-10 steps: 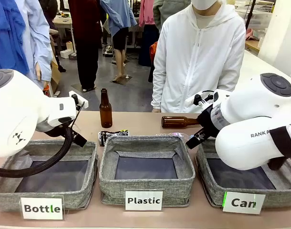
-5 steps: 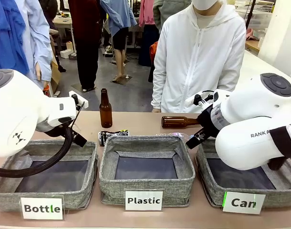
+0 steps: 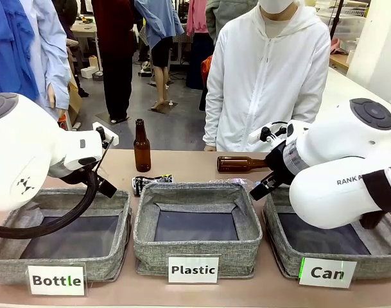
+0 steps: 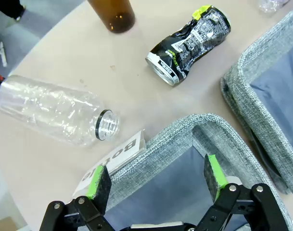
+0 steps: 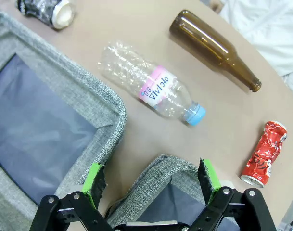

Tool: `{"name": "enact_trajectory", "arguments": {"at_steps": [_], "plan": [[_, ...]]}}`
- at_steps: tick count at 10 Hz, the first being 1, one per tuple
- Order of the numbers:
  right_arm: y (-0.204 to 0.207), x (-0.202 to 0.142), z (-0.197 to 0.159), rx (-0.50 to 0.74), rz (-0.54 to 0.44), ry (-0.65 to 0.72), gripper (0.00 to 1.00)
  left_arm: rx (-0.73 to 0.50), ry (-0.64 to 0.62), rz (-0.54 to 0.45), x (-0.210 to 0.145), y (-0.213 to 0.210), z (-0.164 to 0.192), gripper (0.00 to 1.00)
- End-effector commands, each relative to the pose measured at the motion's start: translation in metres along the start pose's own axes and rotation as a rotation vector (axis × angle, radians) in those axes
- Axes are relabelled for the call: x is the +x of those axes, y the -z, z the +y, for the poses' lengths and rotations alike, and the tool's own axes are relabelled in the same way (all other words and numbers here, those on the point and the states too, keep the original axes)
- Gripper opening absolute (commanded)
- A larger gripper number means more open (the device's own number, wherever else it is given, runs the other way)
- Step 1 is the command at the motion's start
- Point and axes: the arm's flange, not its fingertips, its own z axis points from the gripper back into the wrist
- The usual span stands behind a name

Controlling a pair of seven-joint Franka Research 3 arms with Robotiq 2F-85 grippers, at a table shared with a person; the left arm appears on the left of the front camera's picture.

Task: Sort the can waste into the basket.
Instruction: Pick up the can waste from the table and place it in the right Fabric basket.

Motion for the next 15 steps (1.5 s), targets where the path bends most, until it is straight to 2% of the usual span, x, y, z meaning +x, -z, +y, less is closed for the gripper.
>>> {"name": "enact_trajectory", "arguments": {"at_steps": [1, 3, 5, 6, 7, 9, 11, 13, 15], "plan": [[0.0, 0.0, 0.0, 0.0, 0.0, 0.0, 1.0, 0.0, 0.0, 0.0, 0.0, 0.0, 0.0, 1.0], [-0.059, 0.014, -0.004, 0.013, -0.015, -0.023, 1.0, -0.072, 0.001, -0.062, -0.003, -0.053, 0.018, 1.0], [-0.139, 0.018, -0.002, 0.086, 0.009, 0.092, 1.0, -0.21, -0.114, 0.02, -0.011, -0.141, 0.025, 1.0], [-0.172, 0.01, 0.0, 0.142, 0.003, 0.163, 1.0, -0.238, -0.105, -0.033, -0.024, -0.175, 0.022, 1.0], [-0.201, -0.005, -0.001, 0.182, 0.01, 0.225, 1.0, -0.354, -0.034, -0.102, -0.049, -0.202, 0.027, 1.0], [-0.258, -0.052, -0.02, 0.357, -0.086, 0.349, 1.0, -0.449, -0.057, -0.186, -0.105, -0.252, 0.061, 1.0], [-0.274, -0.111, -0.07, 0.527, -0.167, 0.509, 1.0, -0.594, -0.191, -0.299, -0.162, -0.262, 0.113, 1.0], [-0.261, -0.174, -0.121, 0.696, -0.288, 0.694, 1.0, -0.761, -0.368, -0.427, -0.21, -0.24, 0.176, 1.0], [-0.235, -0.23, -0.165, 0.818, -0.363, 0.862, 1.0, -0.886, -0.613, -0.583, -0.231, -0.199, 0.18, 1.0]]}}
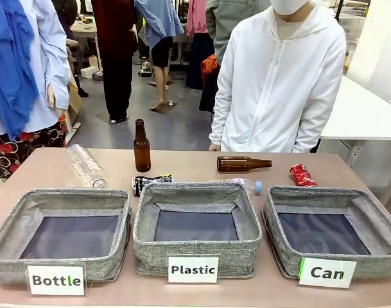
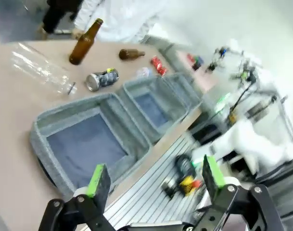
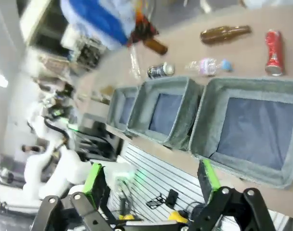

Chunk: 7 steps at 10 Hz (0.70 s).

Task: Sort the can waste into the basket.
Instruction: Pick up the can waste from the table and place it in the right Fabric basket.

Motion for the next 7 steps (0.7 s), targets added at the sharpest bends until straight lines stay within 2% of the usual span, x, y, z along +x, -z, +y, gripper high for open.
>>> {"name": "enact_trajectory", "arguments": {"at_steps": [1, 2, 4, 6, 7], "plan": [[0.014, -0.026, -0.065, 0.113, -0.058, 0.127, 1.0, -0.101, -0.125, -0.147, -0.021, 0.051, 0.019, 1.0], [0.01, -0.029, -0.092, 0.144, -0.076, 0.186, 1.0, -0.128, -0.184, -0.169, -0.028, 0.076, 0.018, 1.0], [0.007, -0.036, -0.125, 0.196, -0.113, 0.265, 1.0, -0.097, -0.297, -0.204, -0.037, 0.102, 0.017, 1.0], [0.009, -0.04, -0.13, 0.174, -0.174, 0.306, 1.0, -0.047, -0.411, -0.222, -0.037, 0.135, 0.006, 1.0], [-0.009, -0.028, -0.139, 0.175, -0.122, 0.301, 1.0, 0.011, -0.453, -0.231, -0.036, 0.14, 0.007, 1.0]]}}
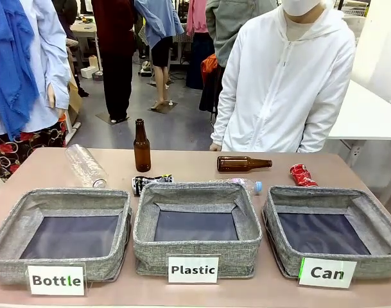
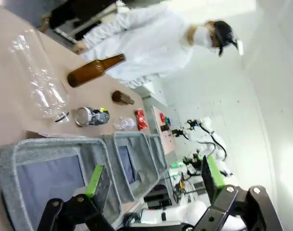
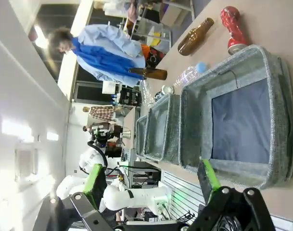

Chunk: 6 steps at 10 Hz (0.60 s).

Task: Sort the can waste into the basket.
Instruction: Pick up the can waste from the table and place it in the right Fabric basket.

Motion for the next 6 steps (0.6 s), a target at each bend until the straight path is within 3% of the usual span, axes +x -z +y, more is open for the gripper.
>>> {"name": "enact_trajectory", "arguments": {"at_steps": [1, 6], "plan": [[-0.0042, -0.0026, 0.0105, -0.008, 0.016, -0.031, 1.0, -0.038, 0.041, 0.015, -0.0038, -0.0206, -0.0042, 1.0], [-0.0042, -0.0026, 0.0105, -0.008, 0.016, -0.031, 1.0, -0.038, 0.041, 0.015, -0.0038, -0.0206, -0.0042, 1.0]]}}
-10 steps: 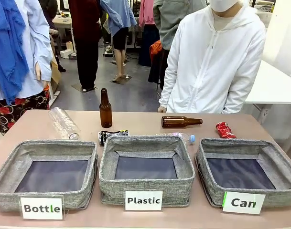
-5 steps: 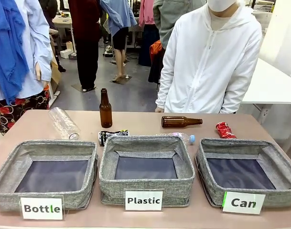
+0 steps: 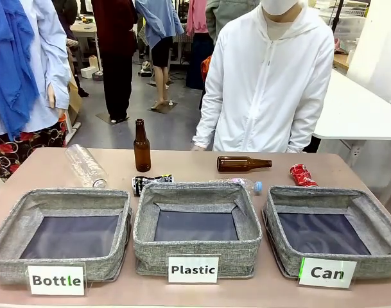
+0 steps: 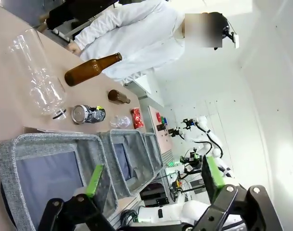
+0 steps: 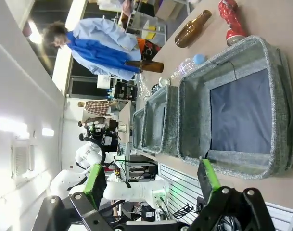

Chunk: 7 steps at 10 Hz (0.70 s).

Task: Sort the can waste into the basket.
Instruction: Pick up the can waste from the table and place it in the right Fabric basket.

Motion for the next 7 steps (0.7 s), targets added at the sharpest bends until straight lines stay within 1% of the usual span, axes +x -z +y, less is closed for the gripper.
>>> {"name": "enact_trajectory", "arguments": {"at_steps": [1, 2, 3, 4, 5, 6, 7], "plan": [[0.0, 0.003, 0.0, 0.021, -0.015, -0.029, 1.0, -0.005, 0.026, 0.009, 0.002, 0.002, 0.003, 1.0], [0.0, 0.003, 0.0, 0.021, -0.015, -0.029, 1.0, -0.005, 0.026, 0.009, 0.002, 0.002, 0.003, 1.0], [0.0, 0.003, 0.0, 0.021, -0.015, -0.029, 1.0, 0.004, -0.001, 0.004, 0.0, 0.001, 0.001, 1.0], [0.0, 0.003, 0.0, 0.021, -0.015, -0.029, 1.0, 0.036, 0.148, 0.159, 0.008, 0.012, -0.014, 1.0], [0.0, 0.003, 0.0, 0.021, -0.015, -0.029, 1.0, 0.115, 0.248, 0.216, 0.02, 0.025, -0.03, 1.0], [0.0, 0.003, 0.0, 0.021, -0.015, -0.029, 1.0, 0.209, 0.352, 0.28, 0.027, 0.063, -0.057, 1.0], [0.0, 0.003, 0.0, 0.021, -0.015, -0.029, 1.0, 0.283, 0.429, 0.344, 0.035, 0.092, -0.074, 1.0]]}}
